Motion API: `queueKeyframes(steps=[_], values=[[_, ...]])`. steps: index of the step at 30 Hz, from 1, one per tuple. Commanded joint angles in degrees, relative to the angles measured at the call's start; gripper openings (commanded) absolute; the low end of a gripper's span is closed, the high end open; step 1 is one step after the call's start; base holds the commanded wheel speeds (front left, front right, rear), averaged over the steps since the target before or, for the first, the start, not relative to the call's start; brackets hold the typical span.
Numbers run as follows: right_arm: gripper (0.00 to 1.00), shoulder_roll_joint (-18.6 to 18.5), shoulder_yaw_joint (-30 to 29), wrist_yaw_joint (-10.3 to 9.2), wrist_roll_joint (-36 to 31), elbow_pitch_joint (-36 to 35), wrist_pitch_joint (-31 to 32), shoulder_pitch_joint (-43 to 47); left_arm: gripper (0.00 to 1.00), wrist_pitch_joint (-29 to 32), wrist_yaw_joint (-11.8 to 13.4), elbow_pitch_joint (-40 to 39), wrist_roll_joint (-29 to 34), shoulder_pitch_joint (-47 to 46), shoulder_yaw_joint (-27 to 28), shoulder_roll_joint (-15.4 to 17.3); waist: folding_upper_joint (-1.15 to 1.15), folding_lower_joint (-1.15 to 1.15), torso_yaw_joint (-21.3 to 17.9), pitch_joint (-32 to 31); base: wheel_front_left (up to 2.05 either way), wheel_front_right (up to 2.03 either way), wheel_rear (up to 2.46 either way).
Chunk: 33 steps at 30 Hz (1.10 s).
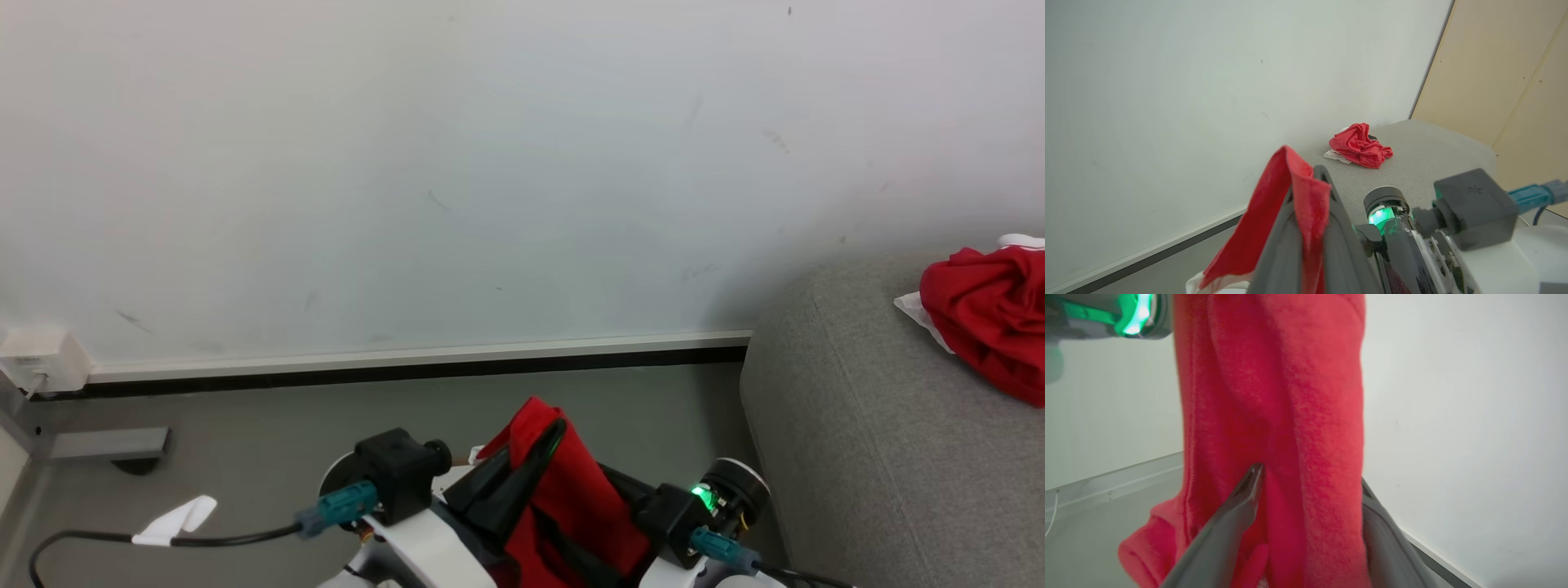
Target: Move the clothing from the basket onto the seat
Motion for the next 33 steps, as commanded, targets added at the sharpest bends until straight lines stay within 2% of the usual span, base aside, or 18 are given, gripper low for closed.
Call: queueKeyframes(steps=[1, 2, 3, 4, 10, 12, 13, 23, 29, 33], values=[[1.00, 0.2, 0.6, -0.14, 1.3, 1.5, 0.0, -0.8, 0.00, 0.0, -0.3, -0.5, -0.1, -0.3, -0.1, -0.3, 0.00, 0.00, 0.1, 0.1, 0.00, 0.00, 0.00], [0.74, 0.3, 1.3, -0.14, 1.7, 2.4, 0.0, -1.0, 0.00, 0.1, -0.5, -0.6, -0.3, -0.3, -0.4, -0.4, 0.00, 0.00, 0.1, 0.2, 0.00, 0.00, 0.00], [0.07, 0.4, 1.9, -0.14, 2.7, 3.1, 0.0, -1.1, 0.00, 0.1, -0.5, -0.7, -0.3, -0.3, -0.5, -0.5, 0.00, 0.00, 0.2, 0.3, 0.00, 0.00, 0.00], [0.00, 0.6, 2.6, -0.14, 4.0, 3.4, 0.0, -1.1, 0.00, 0.0, -0.4, -0.8, -0.3, -0.2, -0.6, -0.6, 0.00, 0.00, 0.2, 0.4, 0.00, 0.00, 0.00], [0.00, -0.3, 0.5, -0.14, 9.5, 1.8, 0.0, -2.3, 0.02, -0.7, -0.1, 0.6, 0.5, 0.6, -0.7, 0.3, 0.00, 0.00, -1.4, 1.2, 0.00, 0.00, 0.00], [0.00, -1.0, -0.9, -0.14, 10.0, 1.4, 0.0, -2.9, 0.47, -1.4, 0.2, 1.2, 1.2, 0.7, -0.6, 0.5, 0.00, 0.00, -2.1, 1.5, 0.00, 0.00, 0.00], [0.00, -1.4, -1.6, -0.13, 9.9, 1.2, 0.0, -3.2, 1.00, -1.8, 0.3, 1.6, 1.3, 0.9, -0.6, 0.5, 0.00, 0.00, -2.6, 1.7, 0.00, 0.00, 0.00], [0.00, -5.6, -10.5, -0.14, 7.1, -2.6, 0.0, -4.6, 1.00, -4.5, -0.5, 5.9, 2.2, 1.3, -1.9, -0.6, 0.00, 0.00, -9.0, 3.3, 0.00, 0.00, 0.00], [0.00, -7.9, -17.2, -0.13, 4.6, -5.7, 0.0, -2.7, 1.00, -5.4, -0.8, 7.9, 2.9, 0.9, -2.8, -1.5, 0.00, 0.00, -13.8, 3.8, 0.00, 0.00, 0.00], [0.00, -8.9, -19.7, -0.14, 4.0, -7.8, 0.0, -1.5, 1.00, -5.9, -0.9, 8.6, 3.2, 0.4, -3.0, -1.8, 0.00, 0.00, -16.3, 4.1, 0.00, 0.00, 0.00]])
